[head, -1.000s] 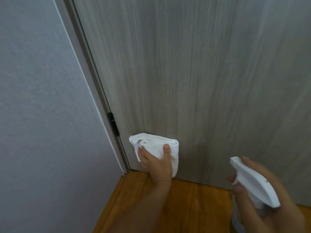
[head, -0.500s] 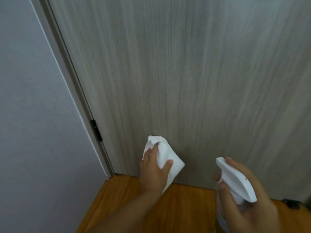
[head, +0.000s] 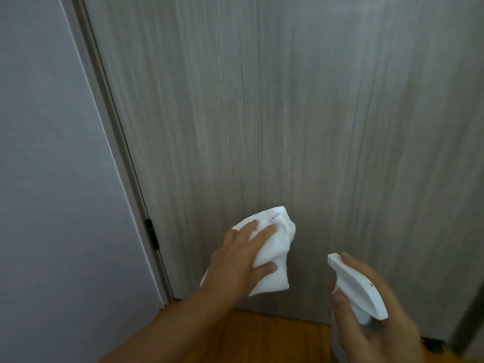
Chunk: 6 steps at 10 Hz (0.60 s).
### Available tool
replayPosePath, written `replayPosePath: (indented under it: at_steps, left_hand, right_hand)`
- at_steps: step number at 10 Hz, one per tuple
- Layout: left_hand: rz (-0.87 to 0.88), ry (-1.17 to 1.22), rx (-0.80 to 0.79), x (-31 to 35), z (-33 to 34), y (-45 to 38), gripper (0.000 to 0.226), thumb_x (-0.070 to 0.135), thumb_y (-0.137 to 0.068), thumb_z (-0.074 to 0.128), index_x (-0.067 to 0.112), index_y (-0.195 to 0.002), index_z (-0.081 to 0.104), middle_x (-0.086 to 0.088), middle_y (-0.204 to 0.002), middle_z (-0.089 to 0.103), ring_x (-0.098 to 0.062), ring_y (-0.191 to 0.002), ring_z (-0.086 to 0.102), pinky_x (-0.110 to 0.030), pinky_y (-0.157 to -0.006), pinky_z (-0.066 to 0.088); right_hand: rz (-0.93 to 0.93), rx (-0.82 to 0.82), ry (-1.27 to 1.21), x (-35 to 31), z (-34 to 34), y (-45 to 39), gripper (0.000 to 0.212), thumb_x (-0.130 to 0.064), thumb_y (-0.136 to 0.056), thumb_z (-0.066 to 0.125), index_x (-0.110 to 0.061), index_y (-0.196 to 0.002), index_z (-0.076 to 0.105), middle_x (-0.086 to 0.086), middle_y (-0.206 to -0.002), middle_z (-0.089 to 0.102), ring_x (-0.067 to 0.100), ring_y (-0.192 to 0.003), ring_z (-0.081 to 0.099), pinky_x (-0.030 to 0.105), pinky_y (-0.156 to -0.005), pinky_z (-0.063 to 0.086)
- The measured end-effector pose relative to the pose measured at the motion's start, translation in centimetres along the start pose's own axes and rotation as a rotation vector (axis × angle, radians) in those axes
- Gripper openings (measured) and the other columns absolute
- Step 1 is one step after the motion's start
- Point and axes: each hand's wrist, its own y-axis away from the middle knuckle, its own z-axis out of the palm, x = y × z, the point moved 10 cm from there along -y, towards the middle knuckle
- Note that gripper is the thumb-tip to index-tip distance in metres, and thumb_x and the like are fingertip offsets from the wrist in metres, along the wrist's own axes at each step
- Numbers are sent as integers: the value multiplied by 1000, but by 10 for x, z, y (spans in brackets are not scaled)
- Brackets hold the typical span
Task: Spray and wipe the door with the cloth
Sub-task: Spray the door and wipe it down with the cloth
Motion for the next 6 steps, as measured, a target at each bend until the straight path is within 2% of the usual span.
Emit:
replayPosePath:
  at_steps: [1, 2, 3, 4, 5, 6]
  left_hand:
    - [-21, 178, 72, 7, -16, -2, 66, 68, -86, 66, 68, -133, 20, 24, -155, 34, -6, -139, 37, -29, -113, 35]
    - [-60, 122, 25, 6, -22, -2, 71, 72, -86, 59, 63, -143, 17, 17, -162, 29, -11, -142, 33, -37, -114, 37]
    - [41, -205, 64, 26, -41, -2, 80, 70, -87, 58, 52, -154, 18, 6, -163, 33, -24, -136, 45, -47, -97, 52]
    - [183, -433, 72, 48, -45, -4, 98, 58, -68, 87, 31, -150, 41, -10, -150, 53, -34, -114, 67, -48, -78, 61]
    - [280, -593, 123, 63, -54, -5, 105, 46, -60, 94, 26, -149, 42, -16, -148, 54, -40, -116, 66, -54, -82, 61]
    - [356, -672, 200, 74, -64, -3, 94, 37, -68, 89, 25, -149, 42, -18, -151, 45, -43, -116, 65, -56, -81, 61]
  right_hand:
    - [-20, -105, -190, 8, -5, -13, 70, 14, -82, 72, -55, -95, 74, -40, -92, 67, -19, -82, 64, -4, -72, 45]
    - [-107, -84, -111, 6, -9, -12, 50, 10, -76, 80, -15, -119, 70, -35, -107, 66, -16, -92, 64, -5, -80, 44]
    - [-229, -35, -99, -16, -20, -10, 43, -11, -81, 80, -23, -120, 70, -22, -114, 68, -8, -99, 65, -1, -83, 46]
    - [-225, -44, -90, -30, -21, -18, 43, -26, -82, 76, -19, -123, 70, -19, -118, 66, -12, -103, 63, -1, -86, 45]
    - [-204, -72, -62, -31, -14, -28, 49, -16, -79, 80, -18, -126, 68, -19, -122, 66, -13, -105, 62, 0, -88, 45]
    - [-230, -100, -75, -38, -13, -34, 52, -17, -77, 79, -19, -127, 67, -26, -121, 66, -13, -102, 64, 2, -86, 47]
